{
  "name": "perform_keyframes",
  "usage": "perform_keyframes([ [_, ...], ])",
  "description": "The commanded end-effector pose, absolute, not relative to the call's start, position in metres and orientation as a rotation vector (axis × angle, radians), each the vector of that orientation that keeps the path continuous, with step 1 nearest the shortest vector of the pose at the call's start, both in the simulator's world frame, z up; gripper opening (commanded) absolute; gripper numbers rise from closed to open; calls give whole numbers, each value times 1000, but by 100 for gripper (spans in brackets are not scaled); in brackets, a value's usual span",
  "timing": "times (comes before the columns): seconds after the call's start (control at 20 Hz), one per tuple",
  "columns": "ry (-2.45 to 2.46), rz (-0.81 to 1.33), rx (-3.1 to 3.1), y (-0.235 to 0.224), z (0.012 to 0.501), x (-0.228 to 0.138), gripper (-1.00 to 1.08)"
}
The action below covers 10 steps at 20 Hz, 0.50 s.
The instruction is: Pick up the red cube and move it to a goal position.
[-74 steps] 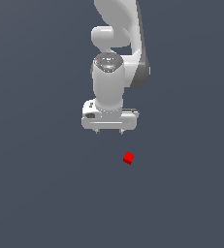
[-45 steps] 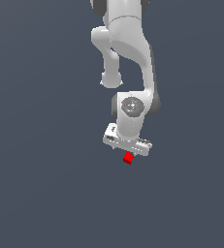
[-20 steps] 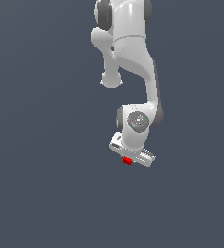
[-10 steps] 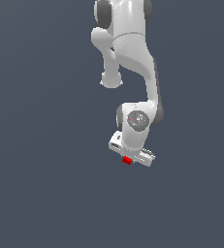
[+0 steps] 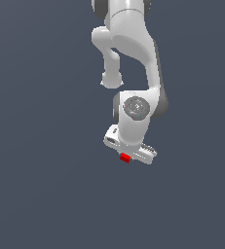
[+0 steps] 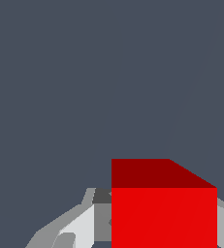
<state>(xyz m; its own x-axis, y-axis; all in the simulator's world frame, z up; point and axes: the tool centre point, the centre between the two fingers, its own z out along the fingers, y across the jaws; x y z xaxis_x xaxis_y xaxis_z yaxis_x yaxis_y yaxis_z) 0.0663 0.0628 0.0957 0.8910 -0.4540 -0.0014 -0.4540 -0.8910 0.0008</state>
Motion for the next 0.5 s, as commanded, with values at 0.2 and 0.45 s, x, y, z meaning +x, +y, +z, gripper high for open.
perform_keyframes([
  [0.2,-734,0,3055,47,152,80,-100],
  [0.45,-734,0,3055,41,177,86,-100],
])
